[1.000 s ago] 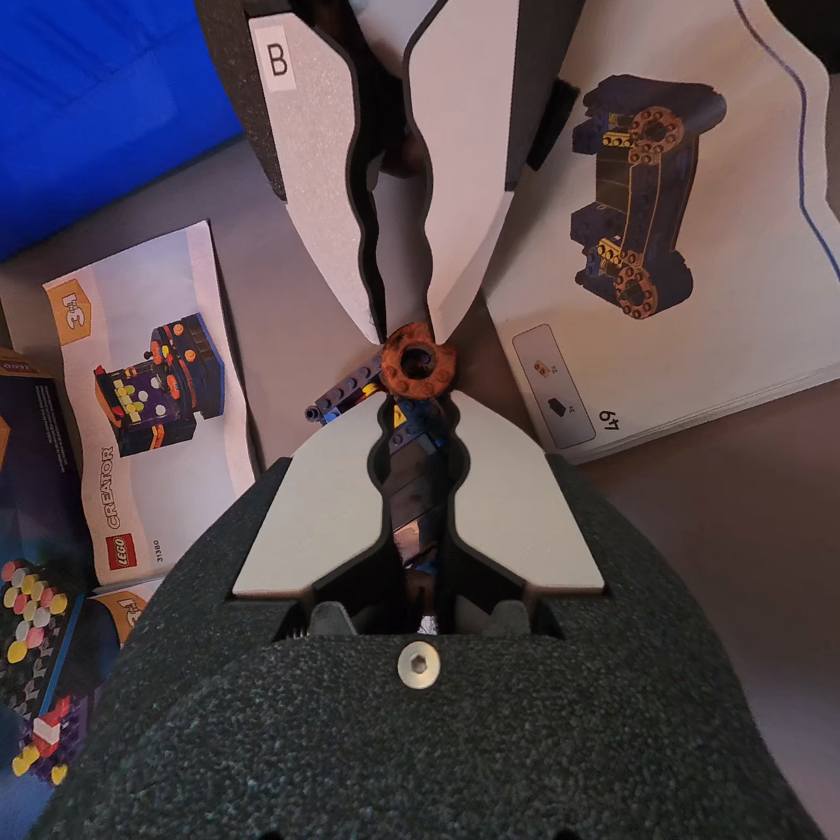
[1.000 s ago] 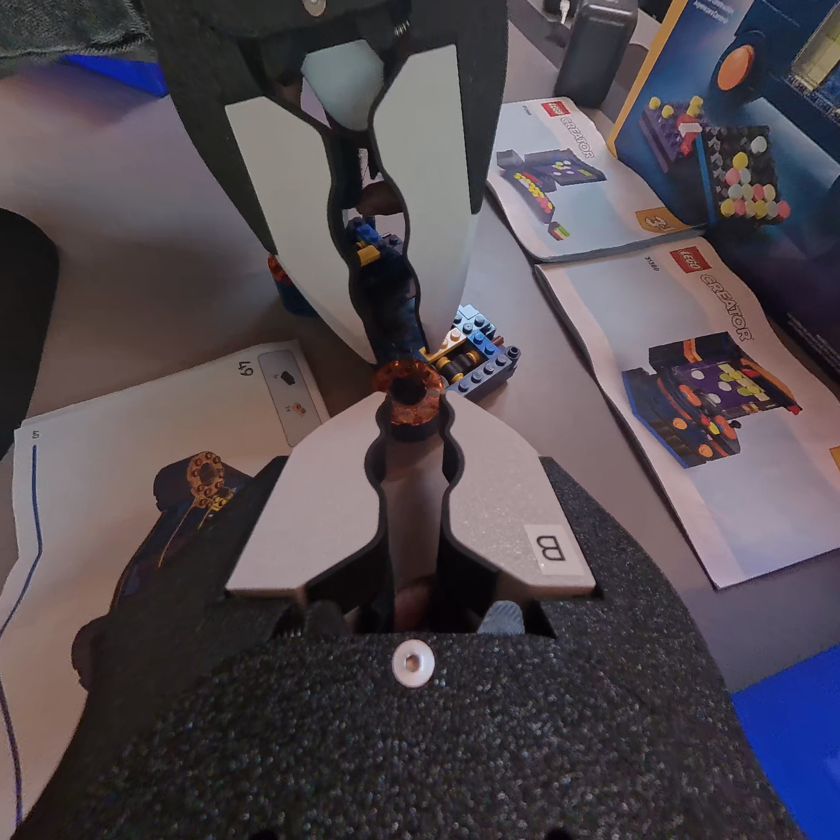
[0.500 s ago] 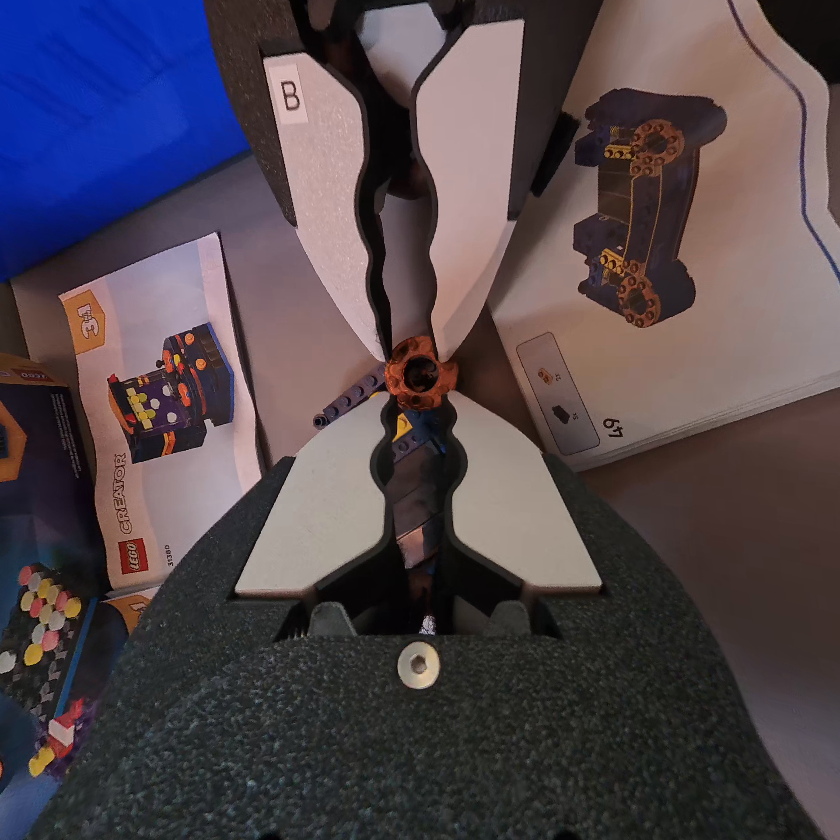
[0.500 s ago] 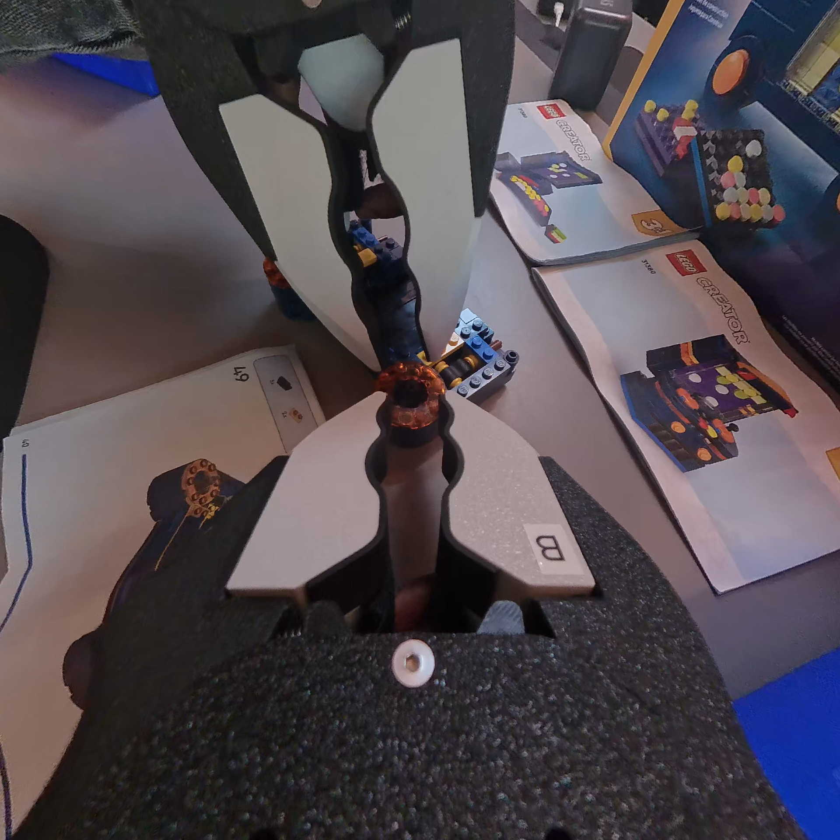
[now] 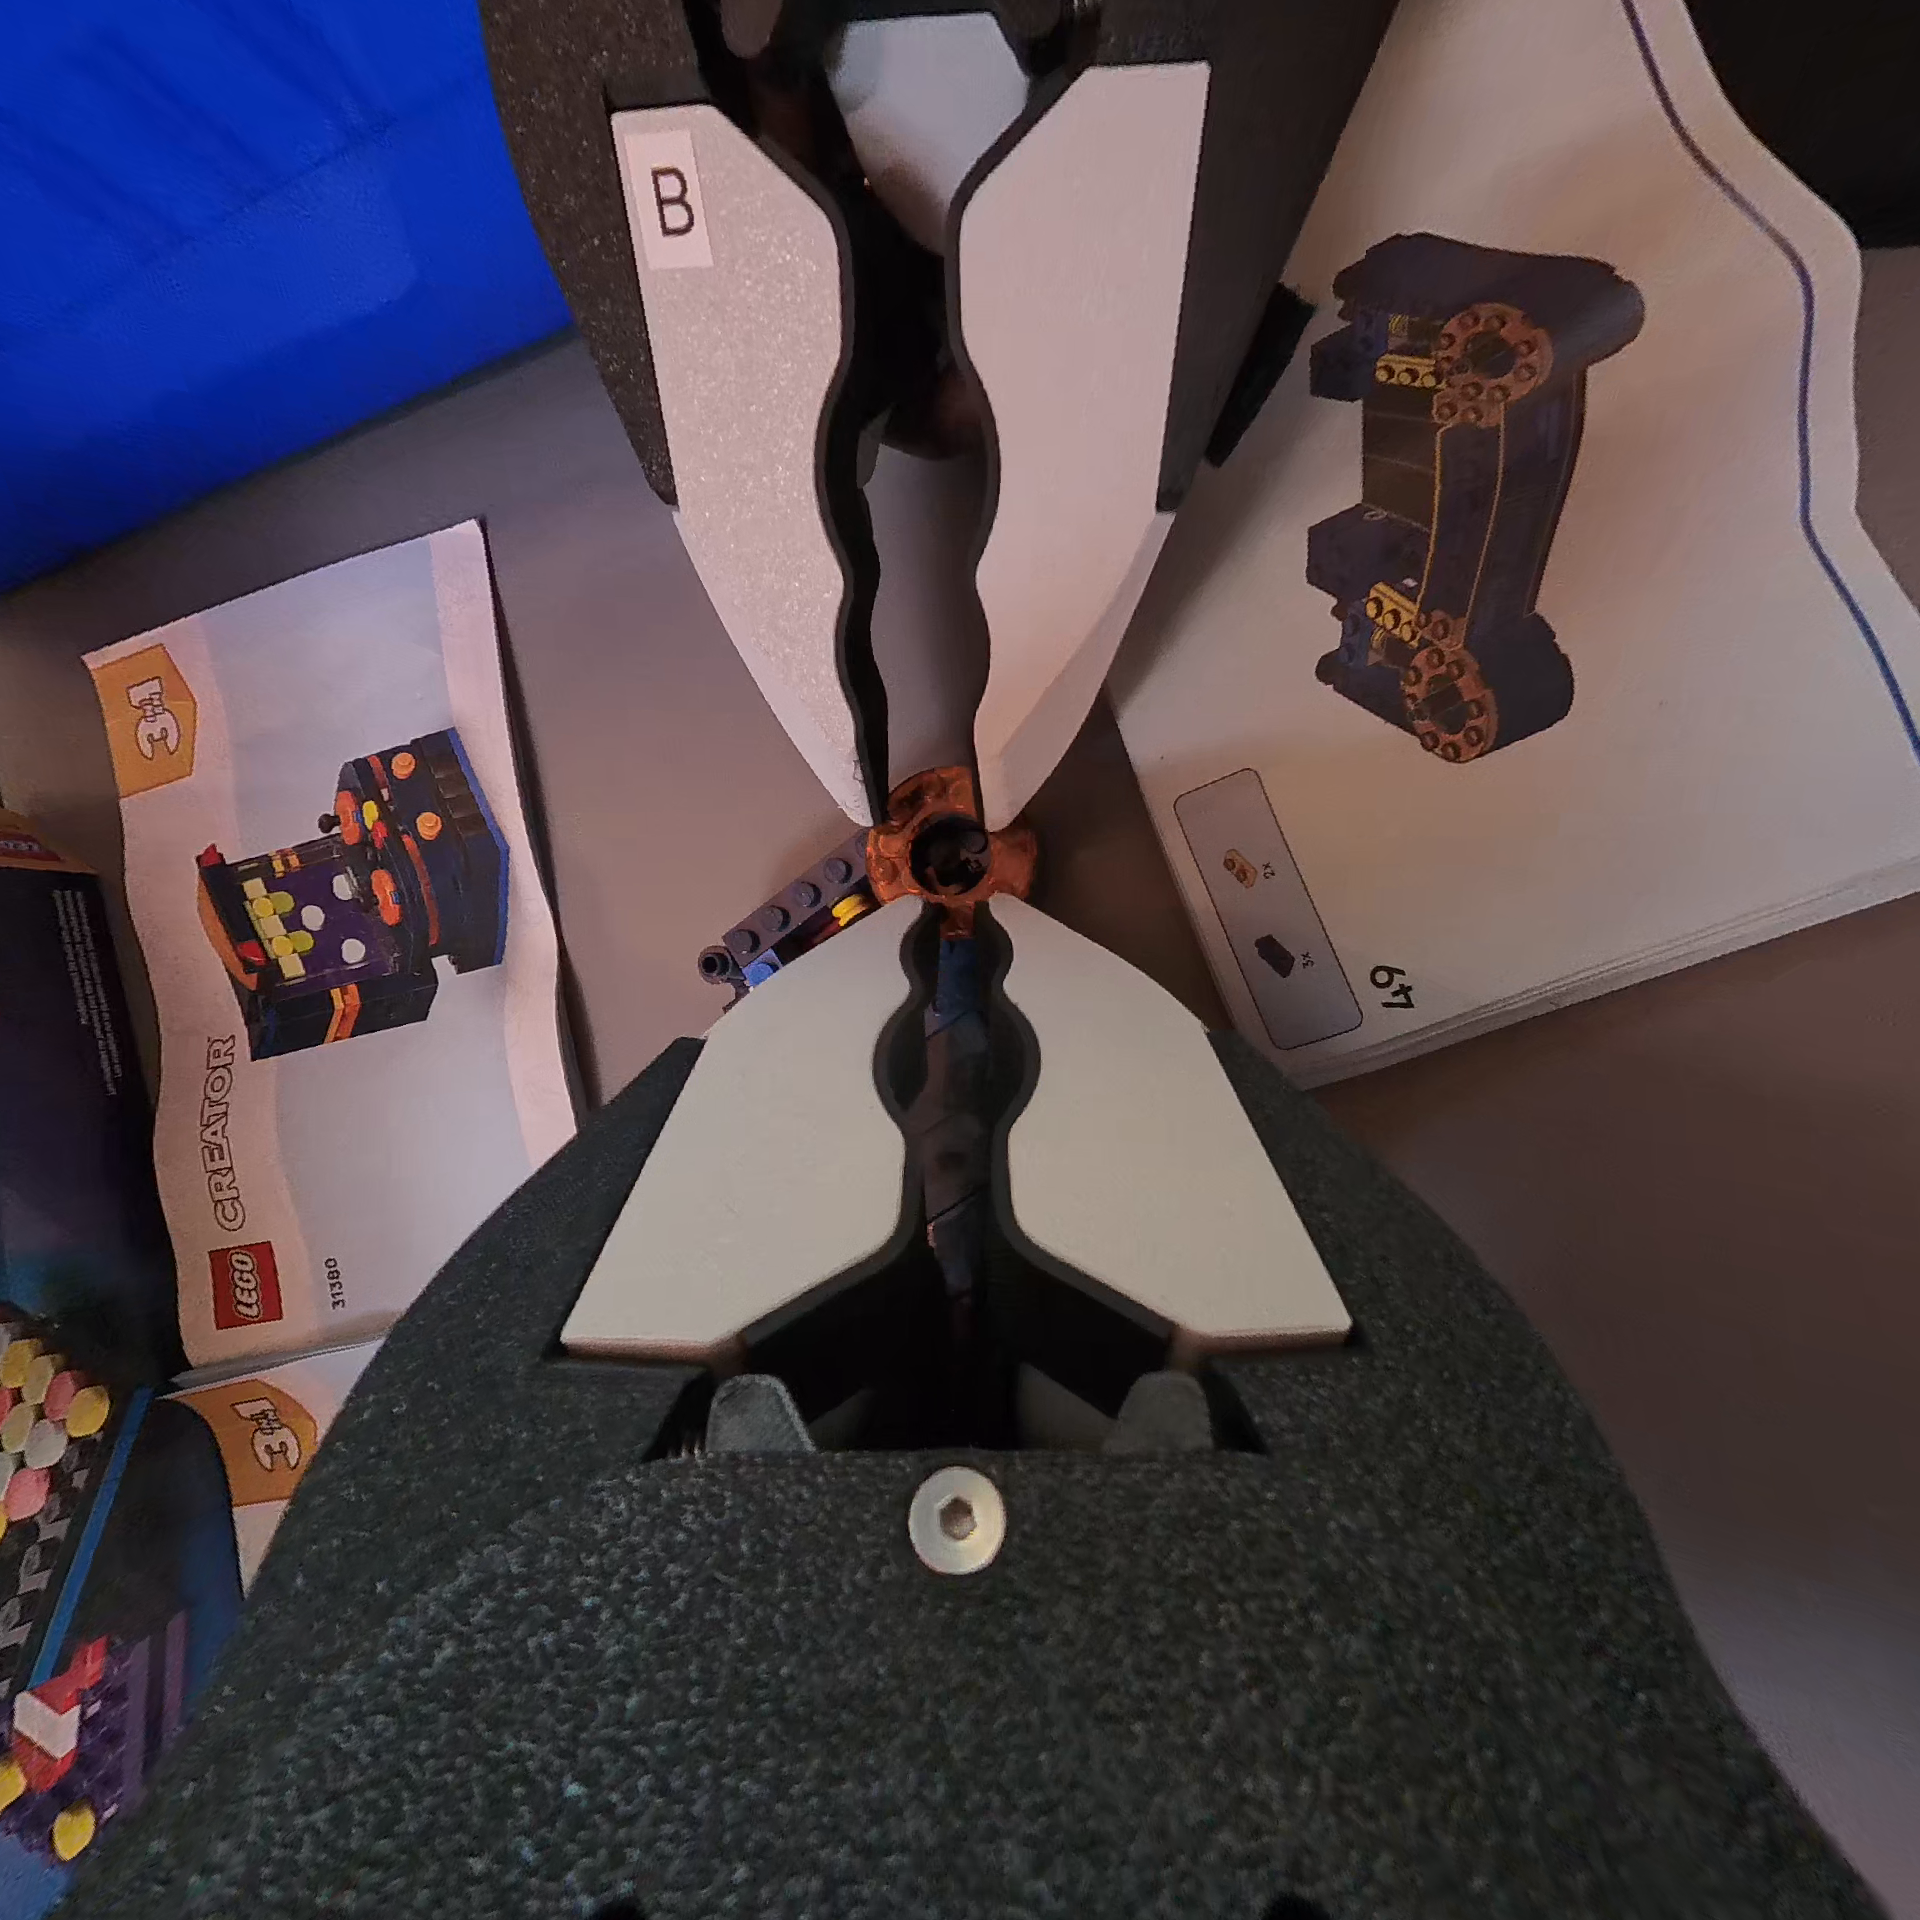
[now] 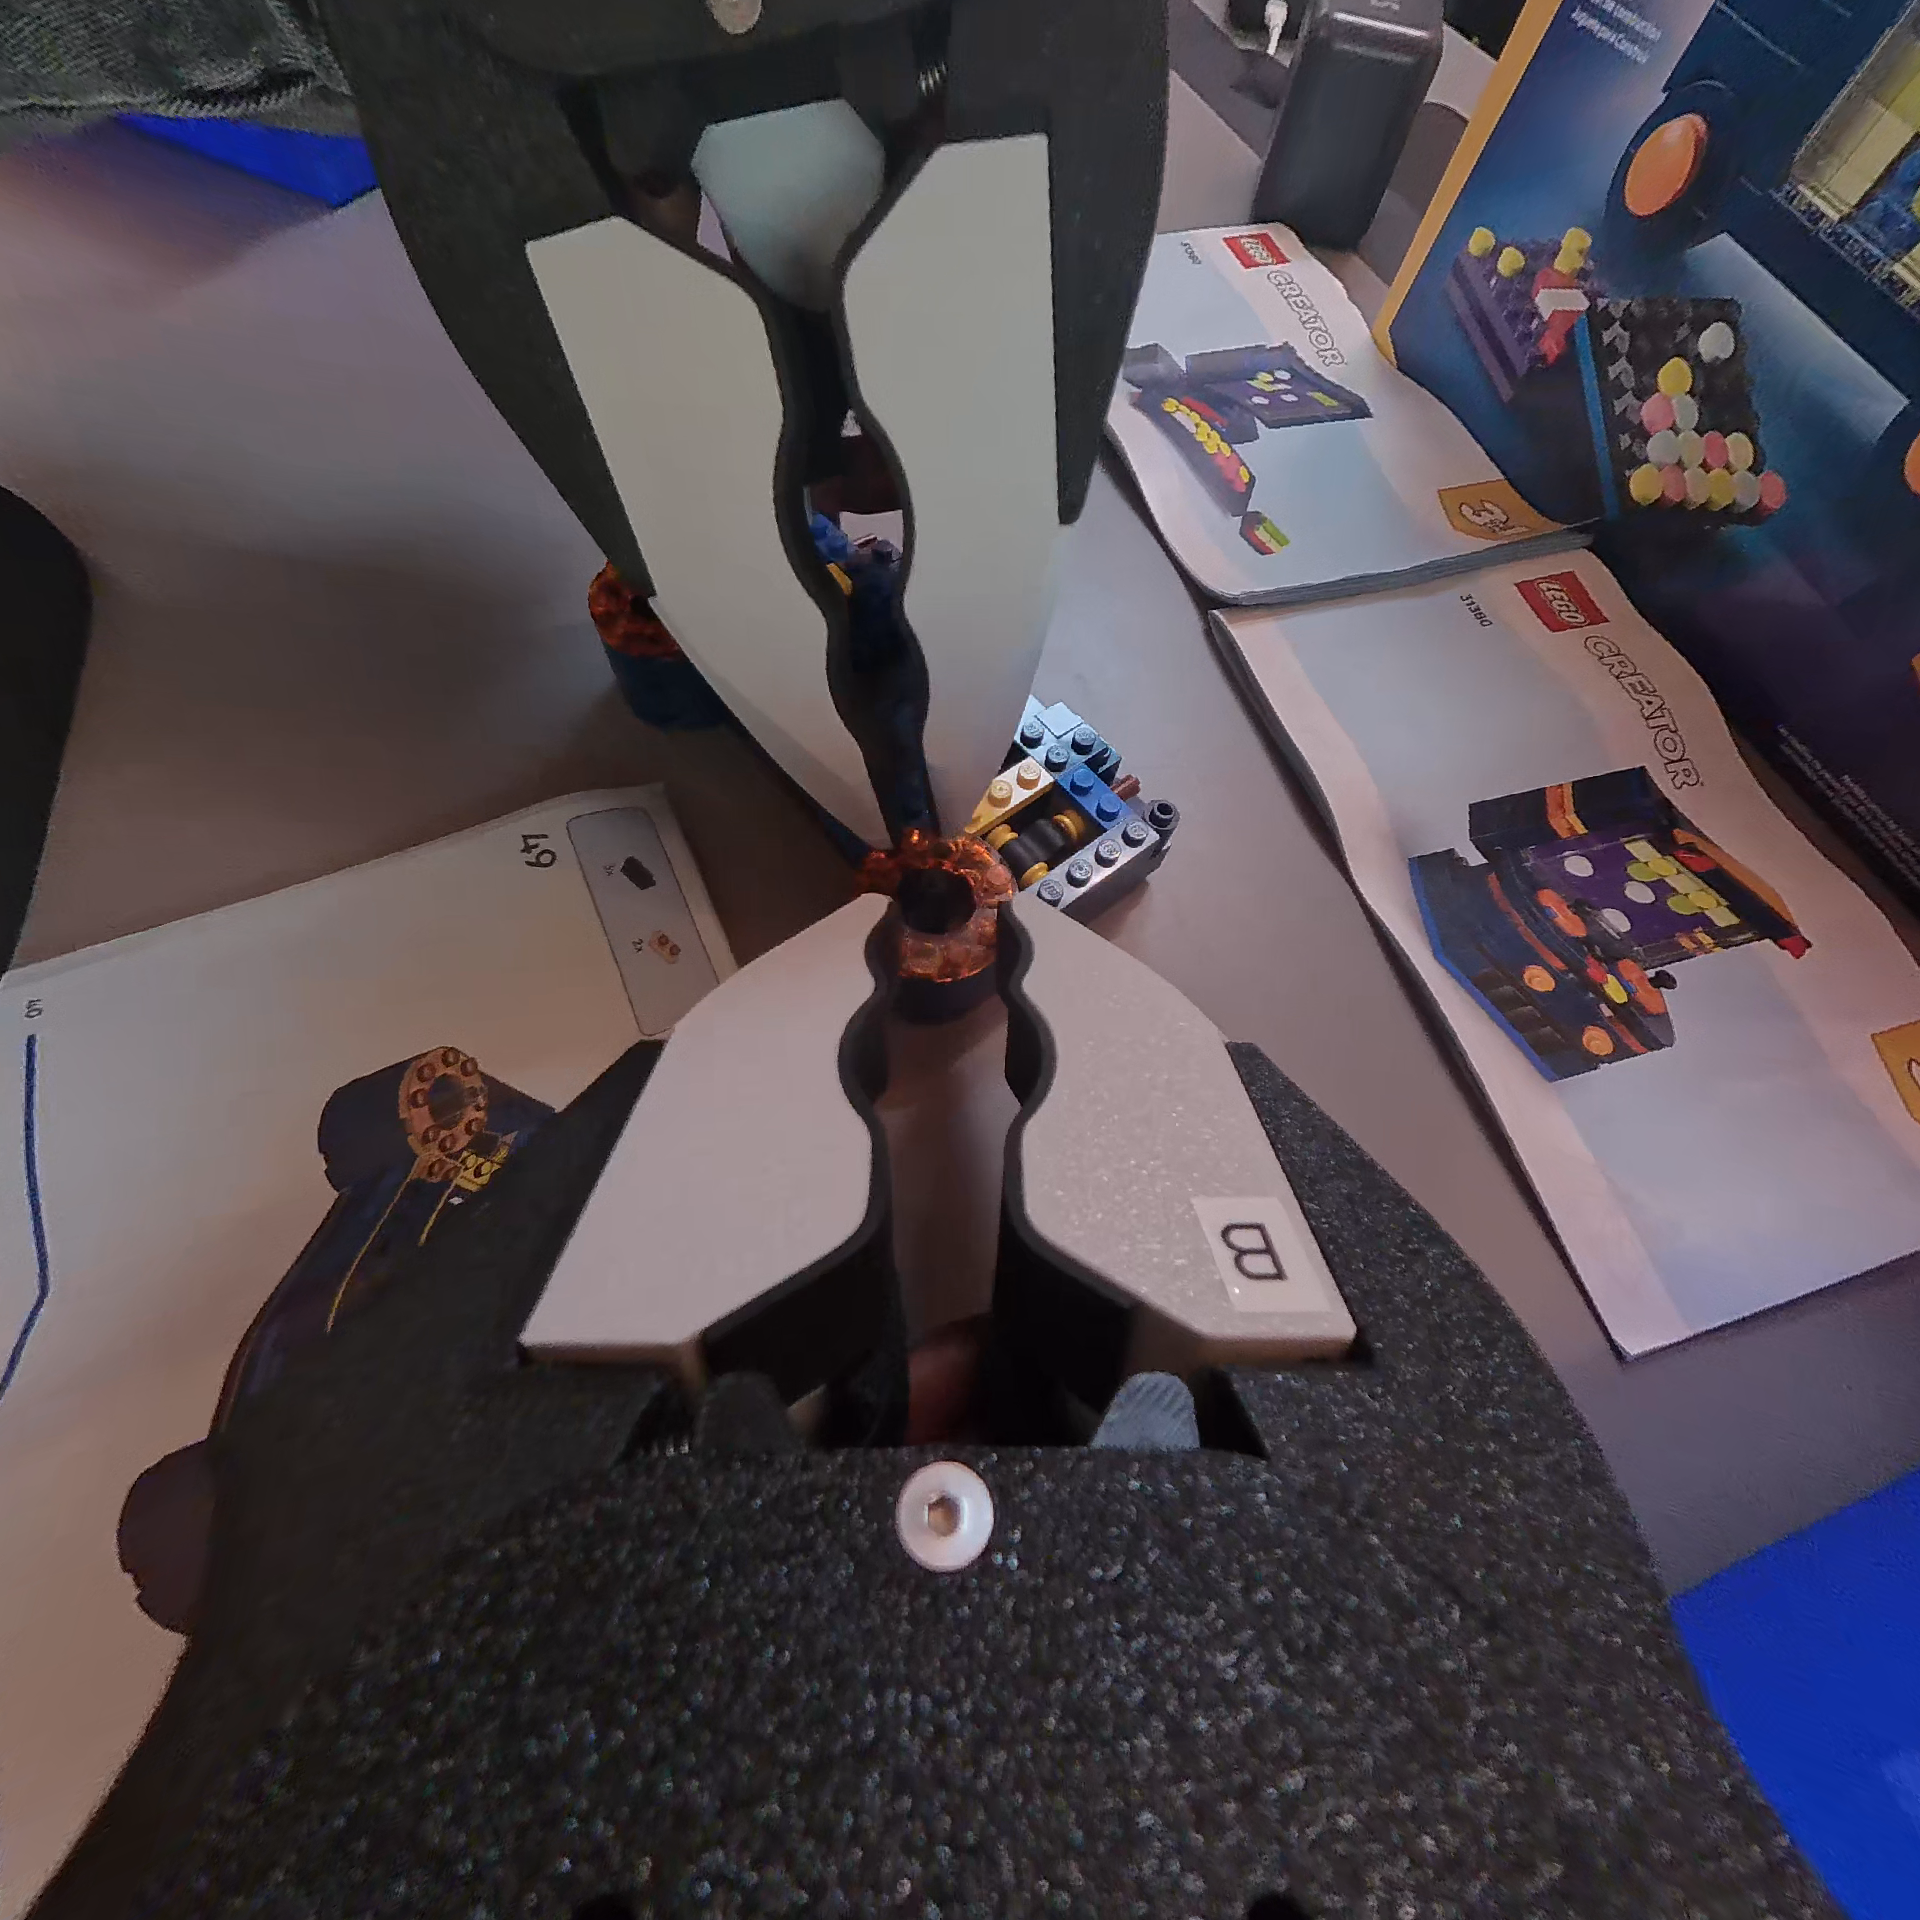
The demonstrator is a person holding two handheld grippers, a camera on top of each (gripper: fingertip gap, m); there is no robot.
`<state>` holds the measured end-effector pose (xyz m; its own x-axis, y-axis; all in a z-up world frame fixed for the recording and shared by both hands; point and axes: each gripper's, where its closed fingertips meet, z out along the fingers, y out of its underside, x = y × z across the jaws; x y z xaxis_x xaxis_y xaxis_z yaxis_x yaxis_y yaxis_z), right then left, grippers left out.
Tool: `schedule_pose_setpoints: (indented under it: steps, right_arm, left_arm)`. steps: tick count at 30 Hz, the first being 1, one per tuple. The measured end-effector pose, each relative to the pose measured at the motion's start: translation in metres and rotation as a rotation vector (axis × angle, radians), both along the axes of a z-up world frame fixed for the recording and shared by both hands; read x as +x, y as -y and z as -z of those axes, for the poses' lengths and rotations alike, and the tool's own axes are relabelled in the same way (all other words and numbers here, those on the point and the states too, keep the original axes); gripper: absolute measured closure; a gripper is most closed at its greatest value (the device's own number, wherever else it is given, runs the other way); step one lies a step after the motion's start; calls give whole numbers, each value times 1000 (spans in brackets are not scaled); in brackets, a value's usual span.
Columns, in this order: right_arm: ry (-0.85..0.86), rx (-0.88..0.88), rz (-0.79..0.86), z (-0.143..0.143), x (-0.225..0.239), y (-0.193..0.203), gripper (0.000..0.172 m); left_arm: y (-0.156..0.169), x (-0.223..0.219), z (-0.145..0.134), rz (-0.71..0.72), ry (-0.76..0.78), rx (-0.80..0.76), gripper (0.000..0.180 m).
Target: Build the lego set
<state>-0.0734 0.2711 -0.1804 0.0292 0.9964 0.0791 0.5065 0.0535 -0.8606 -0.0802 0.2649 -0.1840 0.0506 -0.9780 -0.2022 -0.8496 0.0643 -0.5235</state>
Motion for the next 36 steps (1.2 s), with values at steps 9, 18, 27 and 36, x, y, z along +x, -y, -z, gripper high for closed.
schedule_pose_setpoints:
  steps: [9,18,27,36]
  right_arm:
    - [22,73,28,2,0,-4,171]
    - [20,42,29,3,0,-4,172]
    - [15,34,23,2,-1,-4,172]
    - [21,41,17,2,-3,-3,172]
  left_arm:
    - [0,1,1,0,1,6,178]
    - [1,-1,4,3,-6,4,176]
    - [-3,-1,3,-27,25,-5,163]
    - [-1,-3,9,-40,27,-30,161]
